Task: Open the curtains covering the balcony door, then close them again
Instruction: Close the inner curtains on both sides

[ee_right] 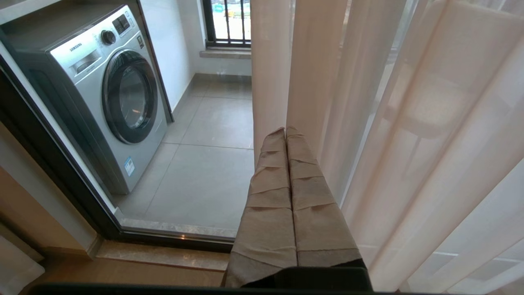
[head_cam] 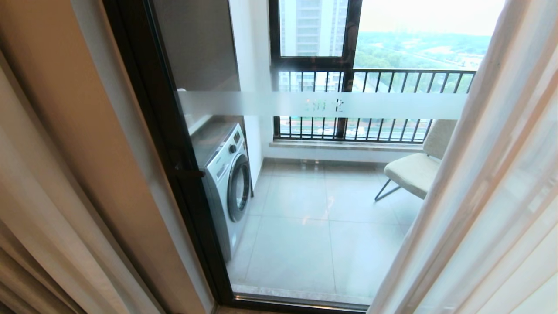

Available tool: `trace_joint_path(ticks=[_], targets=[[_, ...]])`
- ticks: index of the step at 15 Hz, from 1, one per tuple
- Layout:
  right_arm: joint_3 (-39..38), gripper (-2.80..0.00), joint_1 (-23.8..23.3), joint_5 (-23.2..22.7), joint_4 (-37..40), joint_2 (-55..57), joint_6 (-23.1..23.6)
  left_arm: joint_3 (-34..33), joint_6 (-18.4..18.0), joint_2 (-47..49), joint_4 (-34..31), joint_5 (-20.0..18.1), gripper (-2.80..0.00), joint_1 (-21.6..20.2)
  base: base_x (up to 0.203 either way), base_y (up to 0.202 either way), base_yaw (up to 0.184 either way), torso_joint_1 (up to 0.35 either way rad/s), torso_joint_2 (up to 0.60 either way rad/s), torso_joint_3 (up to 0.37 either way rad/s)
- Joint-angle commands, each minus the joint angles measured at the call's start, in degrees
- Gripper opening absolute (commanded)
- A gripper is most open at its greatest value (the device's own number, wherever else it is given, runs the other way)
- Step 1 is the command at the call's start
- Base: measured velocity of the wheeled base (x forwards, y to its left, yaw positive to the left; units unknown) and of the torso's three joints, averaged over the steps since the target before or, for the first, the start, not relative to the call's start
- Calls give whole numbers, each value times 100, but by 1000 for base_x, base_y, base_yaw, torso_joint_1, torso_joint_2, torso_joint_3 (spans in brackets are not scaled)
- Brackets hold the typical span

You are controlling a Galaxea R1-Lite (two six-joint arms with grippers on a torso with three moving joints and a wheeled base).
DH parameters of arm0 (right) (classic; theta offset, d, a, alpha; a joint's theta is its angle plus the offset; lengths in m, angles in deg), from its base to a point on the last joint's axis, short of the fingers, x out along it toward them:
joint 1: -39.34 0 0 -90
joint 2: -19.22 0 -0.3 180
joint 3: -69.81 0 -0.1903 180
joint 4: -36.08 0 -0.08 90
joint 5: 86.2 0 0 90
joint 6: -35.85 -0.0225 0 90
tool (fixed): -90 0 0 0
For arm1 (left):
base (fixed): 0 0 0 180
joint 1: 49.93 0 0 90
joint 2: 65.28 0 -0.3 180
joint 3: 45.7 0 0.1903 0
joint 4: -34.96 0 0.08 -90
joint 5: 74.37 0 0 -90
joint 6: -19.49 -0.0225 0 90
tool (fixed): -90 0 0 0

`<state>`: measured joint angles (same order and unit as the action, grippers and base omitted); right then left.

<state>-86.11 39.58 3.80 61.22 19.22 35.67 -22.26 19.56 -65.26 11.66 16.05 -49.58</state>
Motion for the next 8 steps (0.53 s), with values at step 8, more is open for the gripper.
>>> trace_joint_path(ticks=[8], targets=[[0,-280,2,0,-2,8,1,1,-7,-2,1,-22,-280,0,0,0,0,0,0,0]])
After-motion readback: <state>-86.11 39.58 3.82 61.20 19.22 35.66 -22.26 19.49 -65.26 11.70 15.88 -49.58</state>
